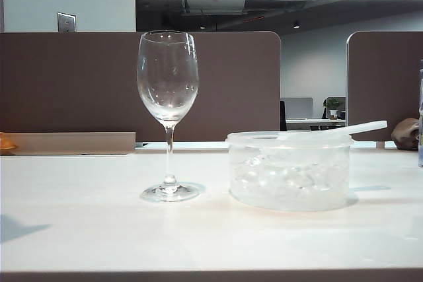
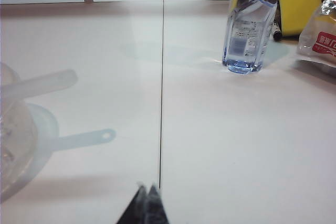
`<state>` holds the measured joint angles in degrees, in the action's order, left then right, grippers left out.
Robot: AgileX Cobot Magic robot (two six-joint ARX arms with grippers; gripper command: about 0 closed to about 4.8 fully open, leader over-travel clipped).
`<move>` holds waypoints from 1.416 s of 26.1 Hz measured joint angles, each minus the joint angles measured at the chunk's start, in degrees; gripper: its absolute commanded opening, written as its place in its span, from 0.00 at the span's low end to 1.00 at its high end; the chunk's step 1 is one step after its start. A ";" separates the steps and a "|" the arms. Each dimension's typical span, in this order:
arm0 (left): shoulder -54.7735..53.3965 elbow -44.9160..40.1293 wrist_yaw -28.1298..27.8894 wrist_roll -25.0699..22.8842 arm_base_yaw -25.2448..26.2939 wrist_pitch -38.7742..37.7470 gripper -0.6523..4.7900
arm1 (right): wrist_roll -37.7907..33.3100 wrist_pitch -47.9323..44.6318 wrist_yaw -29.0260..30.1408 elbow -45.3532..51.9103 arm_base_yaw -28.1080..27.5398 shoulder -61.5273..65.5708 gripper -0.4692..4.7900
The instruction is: Pick up an ice shovel filled with ice cubes and pour the ice from the shovel into the glass.
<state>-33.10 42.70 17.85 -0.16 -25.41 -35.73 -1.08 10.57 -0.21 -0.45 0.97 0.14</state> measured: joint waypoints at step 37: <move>0.02 0.00 2.38 2.19 0.00 0.37 0.11 | 0.00 0.00 0.00 0.00 0.00 0.00 0.09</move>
<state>-33.08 42.70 20.23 2.02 -25.41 -35.35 -1.08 10.57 -0.21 -0.45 0.97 0.14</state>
